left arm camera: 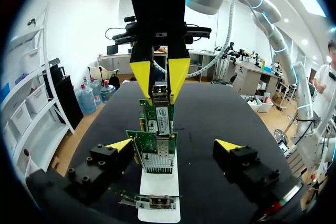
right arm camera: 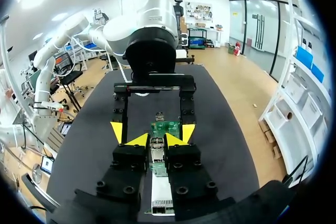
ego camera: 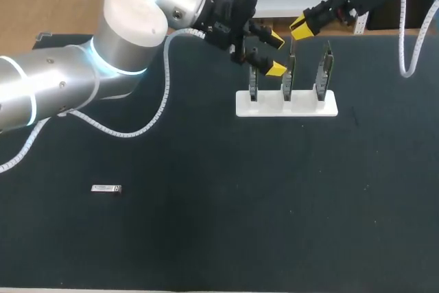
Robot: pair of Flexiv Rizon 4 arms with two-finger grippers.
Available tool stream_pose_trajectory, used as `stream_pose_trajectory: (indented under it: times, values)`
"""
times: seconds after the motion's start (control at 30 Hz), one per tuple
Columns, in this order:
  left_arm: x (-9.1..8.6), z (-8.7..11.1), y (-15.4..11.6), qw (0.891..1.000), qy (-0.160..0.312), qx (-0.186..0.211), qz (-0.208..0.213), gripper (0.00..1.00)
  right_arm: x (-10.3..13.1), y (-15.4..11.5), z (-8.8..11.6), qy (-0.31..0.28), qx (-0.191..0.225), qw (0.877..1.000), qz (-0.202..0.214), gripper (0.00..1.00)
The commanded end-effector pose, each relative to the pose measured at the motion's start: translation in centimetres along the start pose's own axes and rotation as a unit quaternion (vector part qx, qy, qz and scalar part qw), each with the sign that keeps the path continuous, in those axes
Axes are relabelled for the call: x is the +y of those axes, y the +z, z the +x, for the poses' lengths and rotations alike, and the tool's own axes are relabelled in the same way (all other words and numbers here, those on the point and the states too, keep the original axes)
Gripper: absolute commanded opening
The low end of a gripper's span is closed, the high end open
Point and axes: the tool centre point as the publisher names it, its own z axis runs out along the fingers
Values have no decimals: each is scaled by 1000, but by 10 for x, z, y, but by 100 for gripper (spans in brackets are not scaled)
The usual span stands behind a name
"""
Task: Pick up the optical module with the left hand, and insert it into the network port with the right hand.
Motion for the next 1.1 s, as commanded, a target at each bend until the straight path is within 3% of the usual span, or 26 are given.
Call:
stream_pose_trajectory:
  times: [0.03, 1.1]
  values:
    - [1, 0, 0, 1000, 1, 1, 1, 100, 2, 1, 1, 1, 1, 1000, 3, 0]
    - [1, 0, 0, 1000, 1, 1, 1, 100, 3, 4, 1, -13, 11, 1000, 10, 0]
